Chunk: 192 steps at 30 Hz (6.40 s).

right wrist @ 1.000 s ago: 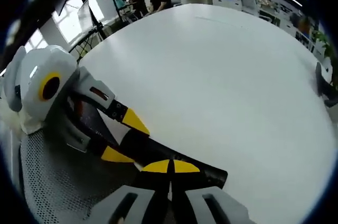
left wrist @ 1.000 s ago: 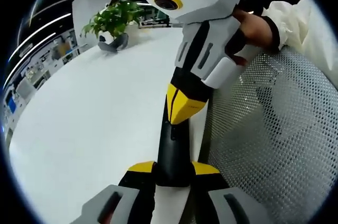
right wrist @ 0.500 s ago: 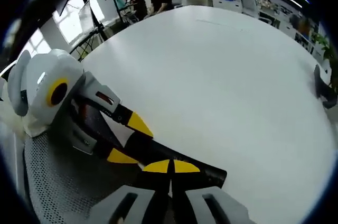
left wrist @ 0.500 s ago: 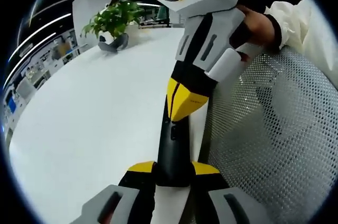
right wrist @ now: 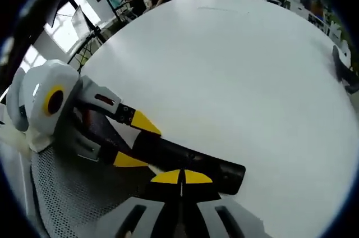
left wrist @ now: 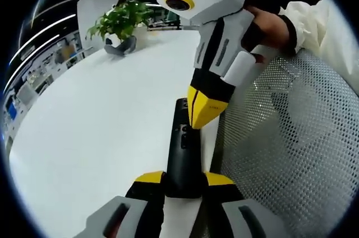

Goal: Press the specified remote control buttons in sequence, fully releasing each button before pressing the next.

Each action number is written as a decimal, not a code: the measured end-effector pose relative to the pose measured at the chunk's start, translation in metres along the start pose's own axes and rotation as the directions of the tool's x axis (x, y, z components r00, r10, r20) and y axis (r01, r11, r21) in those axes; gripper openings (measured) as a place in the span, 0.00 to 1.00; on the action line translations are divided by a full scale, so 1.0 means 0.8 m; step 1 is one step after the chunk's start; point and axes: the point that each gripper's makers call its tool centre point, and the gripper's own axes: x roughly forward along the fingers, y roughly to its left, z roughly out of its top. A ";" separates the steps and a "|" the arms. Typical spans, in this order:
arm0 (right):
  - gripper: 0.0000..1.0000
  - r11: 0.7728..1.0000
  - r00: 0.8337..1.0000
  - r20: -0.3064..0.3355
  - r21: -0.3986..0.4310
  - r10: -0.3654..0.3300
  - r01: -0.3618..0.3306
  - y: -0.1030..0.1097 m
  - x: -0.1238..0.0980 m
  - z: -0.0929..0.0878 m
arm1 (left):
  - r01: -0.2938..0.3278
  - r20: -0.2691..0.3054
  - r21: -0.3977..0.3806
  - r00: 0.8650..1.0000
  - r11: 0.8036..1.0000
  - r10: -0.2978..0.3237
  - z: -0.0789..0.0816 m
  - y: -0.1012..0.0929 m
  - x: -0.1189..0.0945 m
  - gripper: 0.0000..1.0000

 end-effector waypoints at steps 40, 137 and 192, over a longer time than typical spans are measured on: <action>0.00 0.999 1.000 0.015 -0.043 0.019 -0.018 0.002 0.007 -0.003 | -0.004 0.005 0.005 1.000 1.000 0.004 0.000 0.002 -0.001 0.25; 0.00 0.987 0.987 0.091 0.080 0.132 -0.139 0.010 0.012 0.014 | 0.012 0.025 0.029 1.000 1.000 -0.013 0.006 -0.005 0.005 0.25; 0.00 0.976 0.985 0.110 0.161 0.130 -0.147 0.015 0.018 0.021 | -0.001 0.029 0.001 1.000 1.000 0.001 0.007 -0.003 0.007 0.24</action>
